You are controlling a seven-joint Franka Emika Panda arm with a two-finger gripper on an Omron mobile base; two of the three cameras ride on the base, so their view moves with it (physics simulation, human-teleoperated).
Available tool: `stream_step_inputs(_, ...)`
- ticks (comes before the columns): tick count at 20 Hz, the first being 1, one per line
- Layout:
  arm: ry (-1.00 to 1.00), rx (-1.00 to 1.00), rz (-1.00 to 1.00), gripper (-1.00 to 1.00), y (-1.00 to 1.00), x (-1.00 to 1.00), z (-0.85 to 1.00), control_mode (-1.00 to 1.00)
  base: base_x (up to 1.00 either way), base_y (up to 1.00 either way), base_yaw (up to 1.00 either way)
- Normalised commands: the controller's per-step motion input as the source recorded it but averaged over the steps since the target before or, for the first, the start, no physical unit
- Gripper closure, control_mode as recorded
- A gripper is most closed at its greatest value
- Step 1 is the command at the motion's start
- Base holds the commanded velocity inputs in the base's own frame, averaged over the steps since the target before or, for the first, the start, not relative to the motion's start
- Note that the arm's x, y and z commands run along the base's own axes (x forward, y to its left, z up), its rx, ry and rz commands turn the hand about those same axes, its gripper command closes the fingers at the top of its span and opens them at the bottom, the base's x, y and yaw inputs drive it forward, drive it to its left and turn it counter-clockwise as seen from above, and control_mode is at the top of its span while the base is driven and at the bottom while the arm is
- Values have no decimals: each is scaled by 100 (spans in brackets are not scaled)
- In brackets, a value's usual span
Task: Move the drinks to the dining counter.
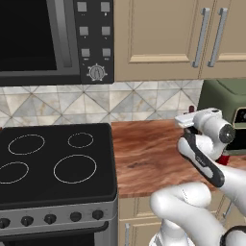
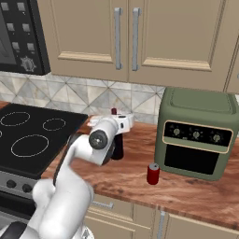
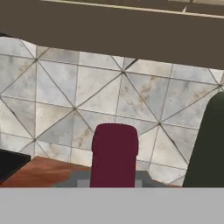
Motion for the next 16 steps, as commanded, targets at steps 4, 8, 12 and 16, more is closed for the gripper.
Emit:
stream_step_inputs(4,49,0,16,100,0,-62,52,-100,0,0,0)
stream_step_inputs(8,21,0,18,100,0,-56,29,-100,0,0,0)
stream_step_inputs(12,-27,13,17,100,0,-74,-4,-100,0,0,0)
stream_step_inputs(16,-48,17,29,100,3,-80,-11,-100,0,0,0)
